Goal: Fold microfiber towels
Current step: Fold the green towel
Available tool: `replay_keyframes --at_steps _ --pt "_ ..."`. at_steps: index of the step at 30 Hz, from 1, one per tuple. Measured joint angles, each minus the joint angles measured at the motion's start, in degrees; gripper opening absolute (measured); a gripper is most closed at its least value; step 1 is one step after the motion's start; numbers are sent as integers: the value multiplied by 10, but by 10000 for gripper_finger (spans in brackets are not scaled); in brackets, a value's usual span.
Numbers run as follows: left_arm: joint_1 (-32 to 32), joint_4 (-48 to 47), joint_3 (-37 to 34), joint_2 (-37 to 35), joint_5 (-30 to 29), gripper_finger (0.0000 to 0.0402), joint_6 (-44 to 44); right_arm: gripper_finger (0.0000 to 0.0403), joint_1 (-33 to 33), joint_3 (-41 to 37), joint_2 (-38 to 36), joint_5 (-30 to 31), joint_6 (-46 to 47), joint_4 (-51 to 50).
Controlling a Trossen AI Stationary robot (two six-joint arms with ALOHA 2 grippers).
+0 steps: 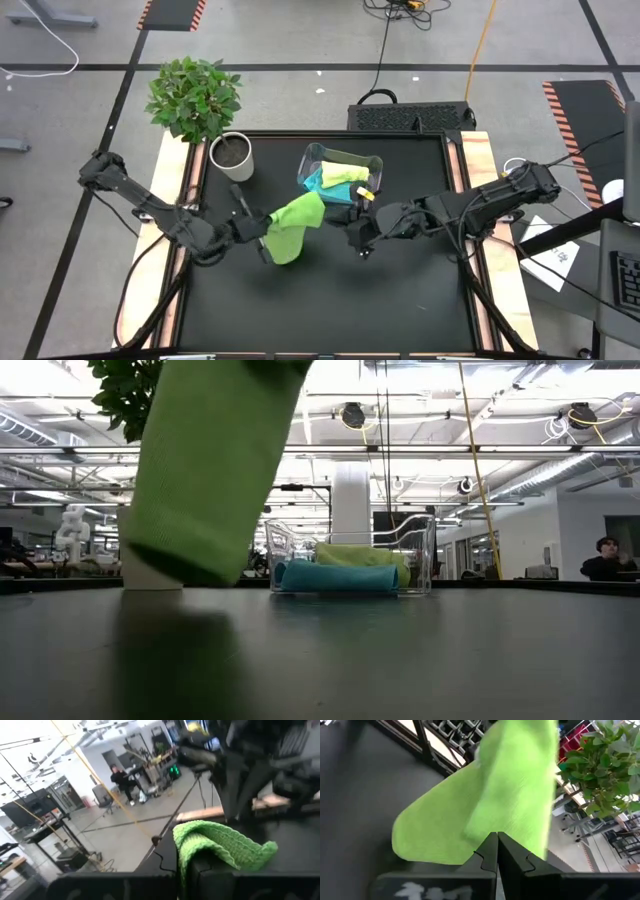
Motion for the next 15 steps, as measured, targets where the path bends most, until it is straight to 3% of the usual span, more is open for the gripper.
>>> replay_keyframes --at_steps 8,15 --pt "0 30 0 -57 40 1 1 22 24 -21 -1 -3 -33 -1" --pt "0 37 0 -65 75 0 -16 132 47 -59 -1 0 -110 98"
